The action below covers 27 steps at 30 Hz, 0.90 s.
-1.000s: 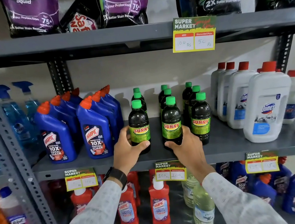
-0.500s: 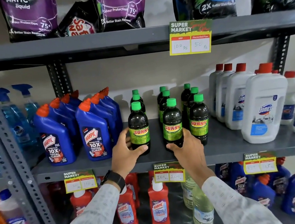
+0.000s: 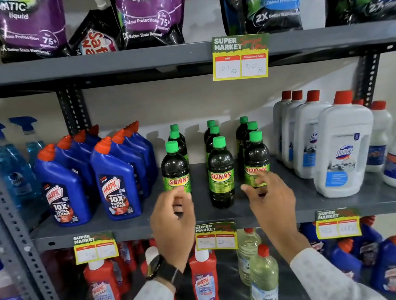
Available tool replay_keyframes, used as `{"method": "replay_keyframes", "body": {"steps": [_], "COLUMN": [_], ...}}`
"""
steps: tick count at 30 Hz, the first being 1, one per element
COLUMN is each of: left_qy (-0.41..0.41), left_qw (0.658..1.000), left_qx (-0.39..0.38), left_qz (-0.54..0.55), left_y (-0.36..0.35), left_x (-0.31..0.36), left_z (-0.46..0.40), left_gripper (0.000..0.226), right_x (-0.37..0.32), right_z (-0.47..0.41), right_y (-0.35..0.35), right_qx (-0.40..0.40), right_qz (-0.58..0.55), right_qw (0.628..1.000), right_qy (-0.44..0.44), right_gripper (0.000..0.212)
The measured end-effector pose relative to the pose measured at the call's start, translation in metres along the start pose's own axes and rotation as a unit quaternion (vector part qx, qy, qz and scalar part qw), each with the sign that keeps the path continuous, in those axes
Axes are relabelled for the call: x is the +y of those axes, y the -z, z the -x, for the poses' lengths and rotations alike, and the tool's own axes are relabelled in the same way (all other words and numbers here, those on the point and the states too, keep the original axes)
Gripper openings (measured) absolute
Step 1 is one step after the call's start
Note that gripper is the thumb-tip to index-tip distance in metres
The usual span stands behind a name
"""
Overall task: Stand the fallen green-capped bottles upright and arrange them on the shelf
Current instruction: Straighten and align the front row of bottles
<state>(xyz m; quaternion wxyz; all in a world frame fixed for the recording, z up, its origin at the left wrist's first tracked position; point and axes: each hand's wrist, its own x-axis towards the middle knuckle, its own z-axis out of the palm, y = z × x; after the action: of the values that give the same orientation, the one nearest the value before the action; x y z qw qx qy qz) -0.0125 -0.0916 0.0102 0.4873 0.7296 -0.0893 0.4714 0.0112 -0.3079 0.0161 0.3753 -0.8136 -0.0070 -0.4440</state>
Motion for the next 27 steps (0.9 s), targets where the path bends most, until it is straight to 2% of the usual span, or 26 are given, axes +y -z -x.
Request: {"method": "replay_keyframes", "body": {"steps": [2, 5, 6, 8, 10, 13, 19, 27], "left_qy": [0.055, 0.14, 0.149, 0.169, 0.175, 0.162, 0.153, 0.164], "left_qw": [0.996, 0.973, 0.968, 0.958, 0.953, 0.963, 0.966, 0.962], "left_qx": [-0.073, -0.182, -0.202, -0.231, -0.245, -0.216, -0.204, -0.209], "left_qz": [0.024, 0.009, -0.006, 0.002, 0.025, 0.021, 0.047, 0.056], "left_y": [-0.019, -0.045, -0.051, -0.062, -0.069, -0.074, -0.079, -0.078], "left_x": [0.014, 0.026, 0.027, 0.027, 0.024, 0.017, 0.018, 0.017], "left_z": [0.008, 0.004, 0.0, -0.007, -0.013, -0.015, -0.009, -0.006], "left_gripper": [0.039, 0.083, 0.093, 0.102, 0.098, 0.088, 0.086, 0.09], "right_x": [0.011, 0.025, 0.028, 0.033, 0.039, 0.047, 0.067, 0.062], "right_z": [-0.008, -0.024, -0.028, -0.034, -0.037, -0.038, -0.039, -0.039], "right_y": [0.01, 0.011, 0.009, 0.004, 0.003, 0.007, 0.028, 0.035], "right_qx": [0.023, -0.054, -0.081, -0.108, -0.113, -0.113, -0.105, -0.122], "right_qz": [-0.006, -0.006, -0.003, -0.007, -0.008, -0.006, -0.006, -0.026], "right_qw": [1.0, 0.994, 0.991, 0.987, 0.987, 0.987, 0.989, 0.987], "right_qy": [-0.018, -0.094, -0.108, -0.116, -0.117, -0.113, -0.108, -0.101], "right_gripper": [0.058, 0.089, 0.093, 0.085, 0.074, 0.063, 0.063, 0.07]}}
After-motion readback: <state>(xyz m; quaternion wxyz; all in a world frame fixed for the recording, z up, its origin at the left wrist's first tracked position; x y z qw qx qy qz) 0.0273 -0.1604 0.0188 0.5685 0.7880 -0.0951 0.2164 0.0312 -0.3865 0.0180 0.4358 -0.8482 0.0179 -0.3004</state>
